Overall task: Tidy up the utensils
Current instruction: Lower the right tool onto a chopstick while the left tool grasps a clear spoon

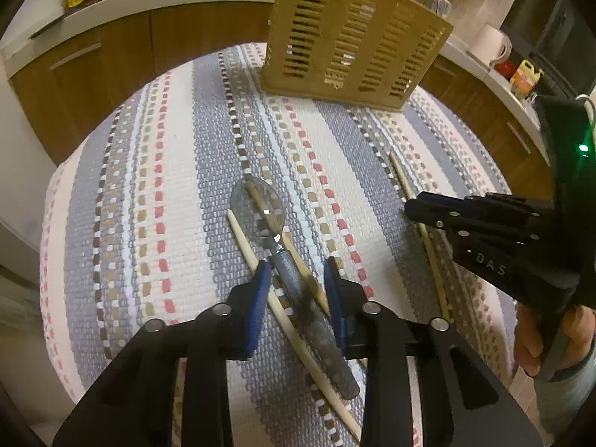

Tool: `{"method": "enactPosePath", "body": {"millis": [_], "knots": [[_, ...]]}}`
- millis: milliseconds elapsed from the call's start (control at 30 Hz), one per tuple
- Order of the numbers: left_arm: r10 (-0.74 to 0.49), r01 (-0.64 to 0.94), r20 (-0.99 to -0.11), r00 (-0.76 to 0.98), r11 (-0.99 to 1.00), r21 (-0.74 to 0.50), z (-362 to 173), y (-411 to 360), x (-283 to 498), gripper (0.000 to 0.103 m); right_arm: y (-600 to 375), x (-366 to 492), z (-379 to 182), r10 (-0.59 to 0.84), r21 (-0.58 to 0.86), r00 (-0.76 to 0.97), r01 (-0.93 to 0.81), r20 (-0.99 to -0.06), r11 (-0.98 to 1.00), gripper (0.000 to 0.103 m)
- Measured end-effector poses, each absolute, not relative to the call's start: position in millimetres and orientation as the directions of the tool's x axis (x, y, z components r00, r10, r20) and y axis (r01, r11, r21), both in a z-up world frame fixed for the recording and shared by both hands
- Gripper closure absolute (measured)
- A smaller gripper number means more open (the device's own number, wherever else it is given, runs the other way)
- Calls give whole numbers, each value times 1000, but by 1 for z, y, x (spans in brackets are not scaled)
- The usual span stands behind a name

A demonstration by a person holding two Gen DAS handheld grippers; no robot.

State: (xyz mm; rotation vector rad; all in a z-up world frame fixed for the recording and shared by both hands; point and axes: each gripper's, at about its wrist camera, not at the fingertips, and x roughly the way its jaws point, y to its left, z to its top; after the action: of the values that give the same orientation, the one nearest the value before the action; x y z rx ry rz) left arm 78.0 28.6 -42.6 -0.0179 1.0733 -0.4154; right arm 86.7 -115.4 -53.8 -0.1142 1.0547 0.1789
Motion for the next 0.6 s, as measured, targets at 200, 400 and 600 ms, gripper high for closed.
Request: {"method": "enactPosePath", "body": {"millis": [200, 400, 600], "knots": [[-310, 310, -858, 409, 932, -189, -48, 29, 83, 88, -120, 83, -55, 81, -28, 487, -213, -870, 977, 95], [-282, 307, -872, 400, 938, -163, -45, 30, 84, 88, -127, 79, -54, 72, -35, 474, -212, -878, 977, 95], [-271, 307, -878, 394, 939, -152, -44, 36, 82, 87, -128, 75, -53, 42, -68, 467, -217, -883, 974, 95]]}}
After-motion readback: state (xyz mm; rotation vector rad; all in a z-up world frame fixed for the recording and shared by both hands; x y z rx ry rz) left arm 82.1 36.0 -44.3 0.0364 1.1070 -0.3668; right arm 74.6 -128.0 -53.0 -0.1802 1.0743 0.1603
